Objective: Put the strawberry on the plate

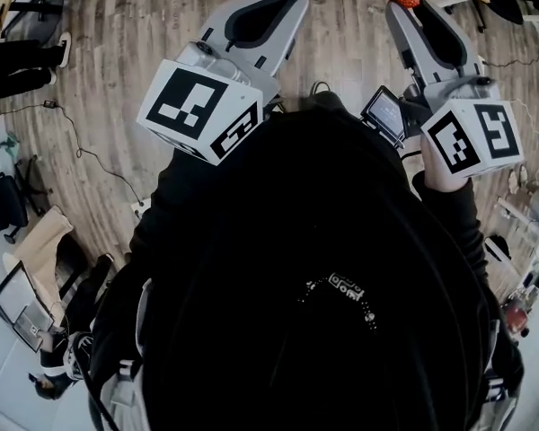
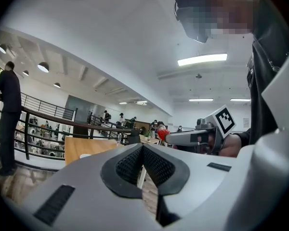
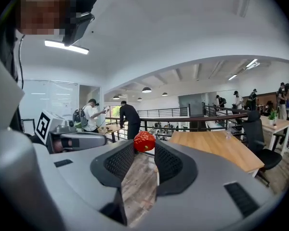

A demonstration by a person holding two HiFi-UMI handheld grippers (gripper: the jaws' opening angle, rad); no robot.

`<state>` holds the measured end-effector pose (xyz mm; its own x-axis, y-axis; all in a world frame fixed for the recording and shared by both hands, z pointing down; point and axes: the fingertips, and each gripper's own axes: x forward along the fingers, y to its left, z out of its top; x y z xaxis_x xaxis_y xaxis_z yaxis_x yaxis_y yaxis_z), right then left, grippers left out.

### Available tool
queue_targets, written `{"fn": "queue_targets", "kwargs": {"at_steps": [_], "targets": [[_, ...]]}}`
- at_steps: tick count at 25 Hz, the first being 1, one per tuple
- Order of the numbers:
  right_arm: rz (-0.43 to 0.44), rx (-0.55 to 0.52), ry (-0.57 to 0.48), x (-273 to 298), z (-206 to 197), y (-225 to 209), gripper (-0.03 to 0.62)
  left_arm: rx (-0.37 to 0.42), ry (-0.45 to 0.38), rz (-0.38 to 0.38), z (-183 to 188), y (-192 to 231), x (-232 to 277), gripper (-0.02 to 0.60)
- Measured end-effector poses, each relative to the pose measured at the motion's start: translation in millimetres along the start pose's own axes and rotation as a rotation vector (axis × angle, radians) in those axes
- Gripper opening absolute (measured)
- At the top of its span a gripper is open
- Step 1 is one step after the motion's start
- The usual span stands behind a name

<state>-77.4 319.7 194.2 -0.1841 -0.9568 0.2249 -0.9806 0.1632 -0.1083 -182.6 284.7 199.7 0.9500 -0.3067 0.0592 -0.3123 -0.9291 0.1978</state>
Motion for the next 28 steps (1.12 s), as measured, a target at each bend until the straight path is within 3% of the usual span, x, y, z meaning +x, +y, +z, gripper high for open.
{"fn": "queue_targets", "kwargs": {"at_steps": [3,6,10,16,24,28], "targets": [[-0.022,0.038,-0.018,-5,-2,-5,0.142,-0.012,0.016,-0.002,-7,-11,7,-0.002],[0.023,0.031,-0.009,-2,-2,-8,0.143,-0.016,0.019,0.025,-7,-8,21,-0.002],[0.043,0.081,-0.017,2,-4,-34,0.143,-0.012,0.014,0.071,-11,-4,38,-0.002],[0.052,0.123,-0.034,2,23,-82,0.143,-0.025,0.025,0.100,-2,-5,69,-0.002],[0.111,0.191,-0.055,-7,24,-130,0.143,-0.022,0.077,0.022,-13,-34,126,-0.002],[0.134,0.206,-0.065,-13,14,-150,0.142,-0.002,0.034,0.102,-1,-35,161,-0.003]]}}
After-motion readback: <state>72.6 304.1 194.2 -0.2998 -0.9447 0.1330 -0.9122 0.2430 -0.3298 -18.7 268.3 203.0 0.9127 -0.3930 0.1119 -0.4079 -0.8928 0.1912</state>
